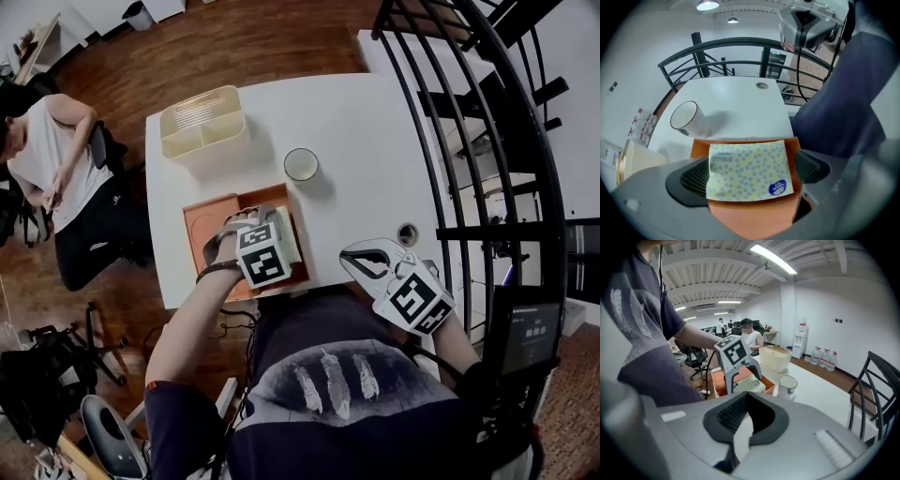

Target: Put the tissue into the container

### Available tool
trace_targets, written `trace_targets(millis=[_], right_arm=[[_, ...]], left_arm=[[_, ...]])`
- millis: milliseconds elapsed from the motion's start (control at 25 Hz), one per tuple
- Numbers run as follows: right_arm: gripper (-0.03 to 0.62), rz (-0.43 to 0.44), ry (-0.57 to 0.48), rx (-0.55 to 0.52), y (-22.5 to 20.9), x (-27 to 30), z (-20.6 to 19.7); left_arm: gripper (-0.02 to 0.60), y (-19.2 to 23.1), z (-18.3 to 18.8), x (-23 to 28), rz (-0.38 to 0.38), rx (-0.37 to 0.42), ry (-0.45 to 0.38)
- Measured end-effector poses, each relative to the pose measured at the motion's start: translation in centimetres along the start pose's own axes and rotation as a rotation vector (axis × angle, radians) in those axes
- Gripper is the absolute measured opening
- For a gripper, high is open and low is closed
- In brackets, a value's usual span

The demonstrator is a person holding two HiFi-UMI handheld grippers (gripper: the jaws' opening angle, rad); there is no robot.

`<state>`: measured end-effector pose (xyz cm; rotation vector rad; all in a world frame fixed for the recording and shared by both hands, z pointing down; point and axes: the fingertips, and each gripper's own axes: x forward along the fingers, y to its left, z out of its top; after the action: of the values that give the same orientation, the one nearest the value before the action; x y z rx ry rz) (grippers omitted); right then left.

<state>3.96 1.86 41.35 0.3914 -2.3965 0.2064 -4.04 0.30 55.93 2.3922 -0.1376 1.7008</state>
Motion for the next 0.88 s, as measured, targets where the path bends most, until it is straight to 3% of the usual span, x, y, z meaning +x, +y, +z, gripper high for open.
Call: trace_targets(millis=[80, 200, 360, 440, 520, 560, 640, 680, 880], right_arm=[[0.003, 0.005, 0.002, -0.005, 0.0, 0.1, 0.2], [0.003, 0.011, 0.004, -0.026, 0.1, 0.1, 0.4], [0.003, 0.035, -0.020, -0.050, 0.3, -0.1, 1.8], [0.003, 0.053, -0.022, -0.065, 0.3, -0.2, 2.4], [0.003, 0.071, -0.008, -0.092, 0.5, 0.1, 2.8], [0.003, 0.079, 0.003, -0.108, 0.6, 0.3, 2.9], [0.003, 0.097, 0.028, -0.140, 1.0, 0.9, 2.9], [0.003, 0.106, 0.041, -0.153, 1.3, 1.2, 2.9], [0.003, 0.112, 0.094, -0.206, 3.0, 3.0, 3.3]], left_arm=[[0.571, -0.4, 0.0, -1.3, 0.004, -0.029, -0.031], [0.571, -0.1, 0.2, -3.9, 0.077, -0.021, -0.065], [0.561, -2.1, 0.8, -10.3, 0.090, -0.049, -0.220], [0.501, -3.0, 0.6, -13.0, 0.097, -0.097, -0.303], [0.415, -3.3, 0.0, -15.1, 0.161, -0.128, -0.372], [0.337, -3.3, -0.3, -16.1, 0.203, -0.139, -0.410], [0.095, -3.4, -0.4, -18.0, 0.272, -0.171, -0.514], [0.014, -3.4, -0.3, -18.7, 0.283, -0.193, -0.573], [0.014, -5.8, -0.4, -19.9, 0.237, -0.258, -0.749]])
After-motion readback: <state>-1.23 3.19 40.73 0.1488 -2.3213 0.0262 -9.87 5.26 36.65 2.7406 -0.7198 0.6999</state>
